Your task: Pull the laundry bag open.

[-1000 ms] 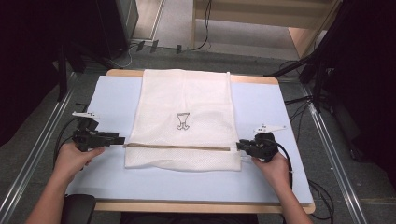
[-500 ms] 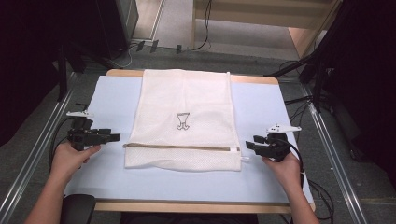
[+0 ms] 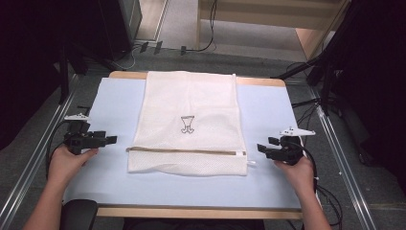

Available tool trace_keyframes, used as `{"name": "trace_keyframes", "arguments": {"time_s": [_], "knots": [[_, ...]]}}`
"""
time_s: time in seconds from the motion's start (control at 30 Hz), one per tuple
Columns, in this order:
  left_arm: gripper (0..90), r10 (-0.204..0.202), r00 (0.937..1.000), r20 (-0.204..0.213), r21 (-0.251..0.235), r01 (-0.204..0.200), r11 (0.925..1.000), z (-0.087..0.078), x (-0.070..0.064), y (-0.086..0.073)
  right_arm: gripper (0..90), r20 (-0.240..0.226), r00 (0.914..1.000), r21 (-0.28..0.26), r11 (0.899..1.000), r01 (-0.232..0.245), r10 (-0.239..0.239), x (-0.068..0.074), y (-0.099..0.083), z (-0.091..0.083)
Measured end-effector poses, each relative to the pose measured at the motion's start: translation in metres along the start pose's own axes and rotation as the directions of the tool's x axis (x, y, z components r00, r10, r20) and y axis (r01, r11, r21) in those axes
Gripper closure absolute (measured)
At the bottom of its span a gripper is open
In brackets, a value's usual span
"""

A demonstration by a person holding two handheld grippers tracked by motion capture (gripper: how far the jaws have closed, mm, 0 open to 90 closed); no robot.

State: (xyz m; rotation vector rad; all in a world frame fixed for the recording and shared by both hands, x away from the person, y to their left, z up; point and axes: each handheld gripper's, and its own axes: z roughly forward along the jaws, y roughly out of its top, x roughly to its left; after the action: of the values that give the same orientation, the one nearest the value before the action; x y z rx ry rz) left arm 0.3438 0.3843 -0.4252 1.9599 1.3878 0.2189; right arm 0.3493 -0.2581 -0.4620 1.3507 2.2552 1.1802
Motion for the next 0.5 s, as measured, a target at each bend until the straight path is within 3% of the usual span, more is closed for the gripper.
{"name": "trace_keyframes", "arguments": {"time_s": [0.5], "knots": [[30.4, -0.003, 0.9994, -0.035, 0.021, 0.004, 0.9998, 0.0081, 0.0055, -0.0015, 36.8, 0.009, 1.0, 0.039, 0.999, 0.0, -0.001, -0.0047, -0.0035, 0.009]]}}
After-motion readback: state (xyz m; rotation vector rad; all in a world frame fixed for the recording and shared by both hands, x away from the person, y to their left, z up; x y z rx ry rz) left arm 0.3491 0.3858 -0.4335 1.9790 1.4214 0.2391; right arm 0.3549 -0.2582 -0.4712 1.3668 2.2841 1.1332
